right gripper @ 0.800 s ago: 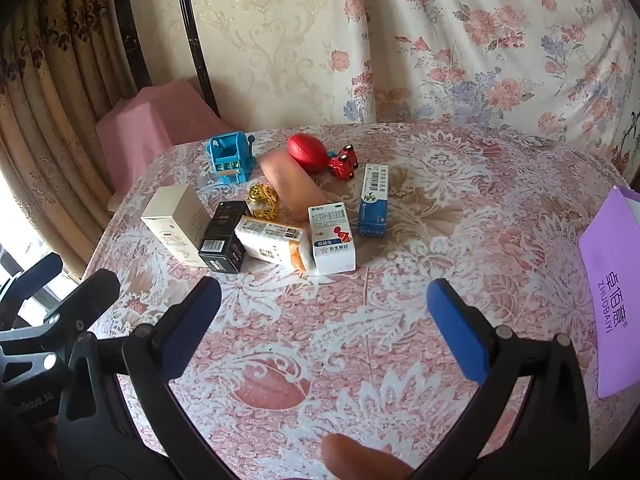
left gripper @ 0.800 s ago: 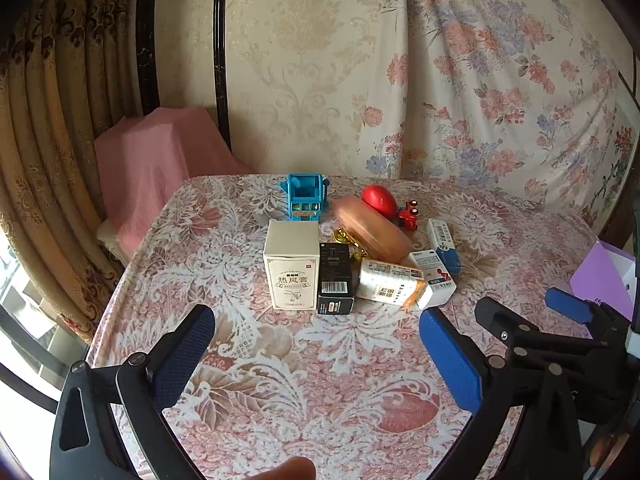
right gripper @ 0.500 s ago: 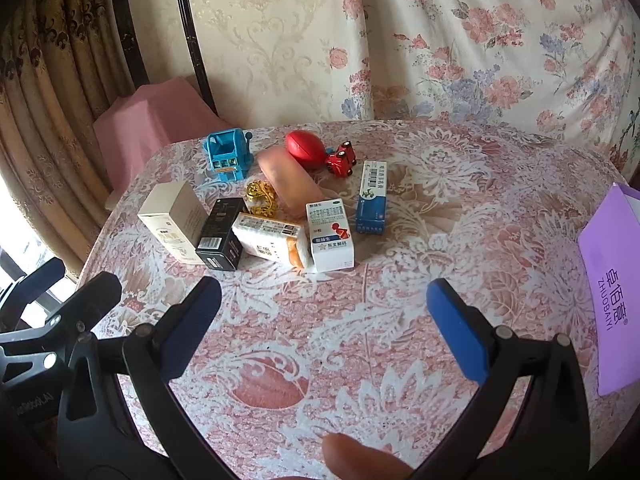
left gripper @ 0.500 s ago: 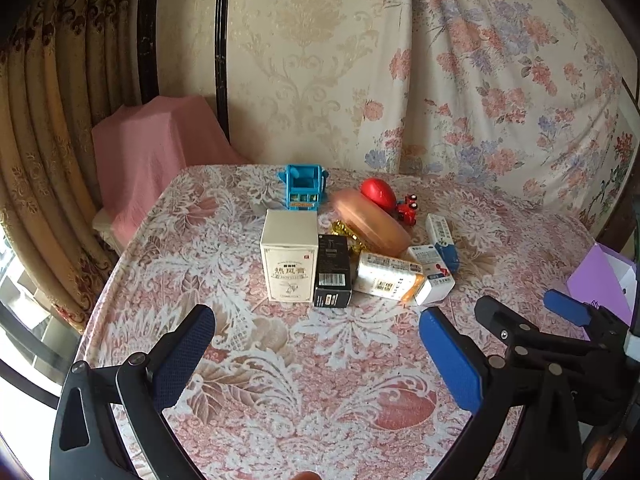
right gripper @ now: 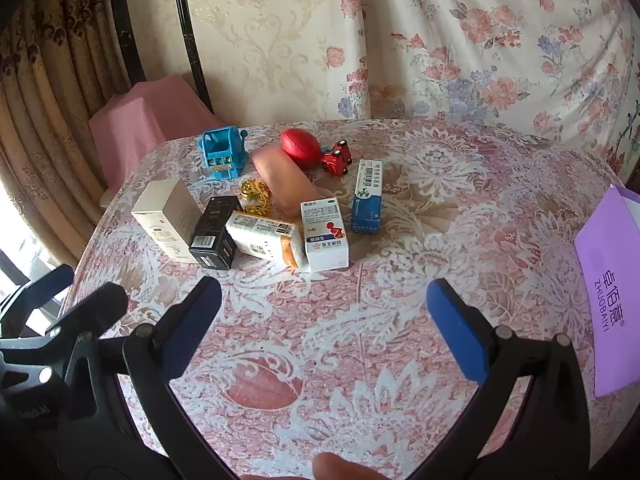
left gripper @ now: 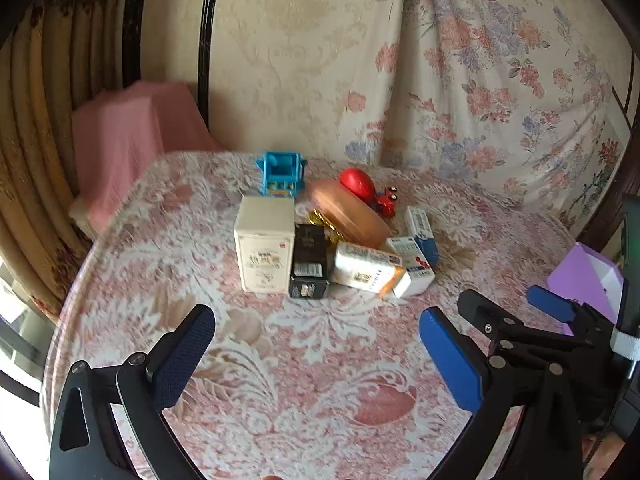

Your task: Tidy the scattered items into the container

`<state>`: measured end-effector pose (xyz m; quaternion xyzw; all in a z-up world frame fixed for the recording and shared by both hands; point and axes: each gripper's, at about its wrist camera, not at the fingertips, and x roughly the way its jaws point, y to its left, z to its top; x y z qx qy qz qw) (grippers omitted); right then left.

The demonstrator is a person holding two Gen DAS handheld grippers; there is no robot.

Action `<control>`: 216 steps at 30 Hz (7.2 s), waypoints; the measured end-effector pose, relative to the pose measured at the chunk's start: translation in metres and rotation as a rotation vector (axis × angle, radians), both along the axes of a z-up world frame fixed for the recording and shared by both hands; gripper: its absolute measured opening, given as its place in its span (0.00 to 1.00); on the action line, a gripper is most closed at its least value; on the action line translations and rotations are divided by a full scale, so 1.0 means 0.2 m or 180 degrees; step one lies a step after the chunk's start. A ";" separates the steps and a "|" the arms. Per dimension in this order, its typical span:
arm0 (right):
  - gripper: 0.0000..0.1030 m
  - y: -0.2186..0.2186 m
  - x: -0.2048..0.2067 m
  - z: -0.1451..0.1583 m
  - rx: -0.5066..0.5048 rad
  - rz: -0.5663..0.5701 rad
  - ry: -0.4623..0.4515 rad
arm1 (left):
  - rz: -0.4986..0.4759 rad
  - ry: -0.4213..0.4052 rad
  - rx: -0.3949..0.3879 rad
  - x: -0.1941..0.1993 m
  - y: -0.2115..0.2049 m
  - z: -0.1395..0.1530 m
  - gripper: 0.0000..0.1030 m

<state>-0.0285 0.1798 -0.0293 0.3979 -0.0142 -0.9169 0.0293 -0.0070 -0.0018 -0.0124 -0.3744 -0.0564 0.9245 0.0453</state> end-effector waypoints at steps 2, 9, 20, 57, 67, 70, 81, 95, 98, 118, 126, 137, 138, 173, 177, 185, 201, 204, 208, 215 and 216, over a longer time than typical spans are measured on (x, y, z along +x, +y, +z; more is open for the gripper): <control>1.00 0.01 0.00 0.00 -0.0044 0.0015 -0.0011 | -0.0012 0.0146 -0.0049 0.01 0.01 0.02 1.00; 1.00 0.01 0.00 0.00 -0.0100 -0.0012 -0.0019 | -0.0160 0.0520 0.0007 0.04 0.01 0.05 1.00; 1.00 0.00 0.02 0.01 -0.0180 0.0023 0.0169 | -0.0009 0.0503 -0.0070 0.07 0.01 0.07 1.00; 1.00 -0.05 0.00 -0.05 -0.0031 0.0190 -0.0128 | 0.0084 0.0235 -0.0033 0.00 -0.03 -0.01 1.00; 1.00 -0.04 -0.01 -0.07 -0.0049 0.0178 -0.0118 | 0.0150 0.0202 -0.0026 -0.01 -0.07 -0.02 1.00; 1.00 0.00 -0.03 -0.09 -0.0130 0.0158 -0.0143 | 0.0167 0.0175 -0.0021 -0.02 -0.08 -0.04 1.00; 0.92 0.14 -0.14 -0.19 -0.0307 0.0208 -0.0173 | 0.0223 0.0066 0.0005 -0.12 -0.10 -0.14 1.00; 0.73 0.07 -0.37 -0.43 -0.0142 0.0257 -0.0390 | 0.0372 -0.0099 0.0017 -0.33 -0.17 -0.35 0.96; 0.73 0.06 -0.40 -0.46 -0.0141 0.0264 -0.0407 | 0.0388 -0.0112 0.0001 -0.37 -0.17 -0.38 0.96; 0.44 0.05 -0.49 -0.49 -0.0165 0.0251 -0.0393 | 0.0429 -0.0190 -0.0127 -0.53 -0.22 -0.48 0.51; 0.44 0.08 -0.32 -0.38 -0.0214 0.0255 -0.0328 | 0.0315 -0.0252 -0.0374 -0.31 -0.22 -0.35 0.51; 0.44 0.17 -0.12 -0.39 -0.0184 0.0158 -0.0379 | -0.0009 -0.0695 -0.0519 -0.11 -0.17 -0.41 0.51; 0.44 0.18 -0.12 -0.40 -0.0190 0.0140 -0.0388 | -0.0011 -0.0699 -0.0515 -0.12 -0.17 -0.41 0.52; 0.44 0.23 -0.15 -0.38 -0.0116 -0.0004 -0.0363 | 0.0149 -0.0525 -0.0232 -0.25 -0.16 -0.35 0.51; 0.44 0.26 -0.09 -0.28 -0.0133 -0.0037 -0.0268 | 0.0107 -0.0405 -0.0159 -0.17 -0.10 -0.24 0.51; 0.44 0.37 0.05 -0.09 -0.0089 -0.0170 -0.0012 | -0.0151 -0.0168 -0.0138 -0.07 0.14 -0.05 0.51; 0.44 0.95 0.34 0.20 0.0001 -0.0776 0.0290 | -0.0971 0.0117 -0.0139 0.01 0.94 0.20 0.51; 0.44 1.08 0.39 0.22 0.0009 -0.0884 0.0302 | -0.1088 0.0132 -0.0156 0.02 1.09 0.22 0.51; 0.44 1.25 0.43 0.25 0.0058 -0.1029 0.0330 | -0.1212 0.0138 -0.0180 0.04 1.23 0.23 0.51; 0.44 1.45 0.50 0.25 0.0116 -0.1207 0.0259 | -0.1427 0.0147 -0.0223 0.08 1.47 0.24 0.51; 0.44 1.47 0.51 0.24 0.0142 -0.1221 0.0233 | -0.1458 0.0148 -0.0229 0.08 1.51 0.24 0.51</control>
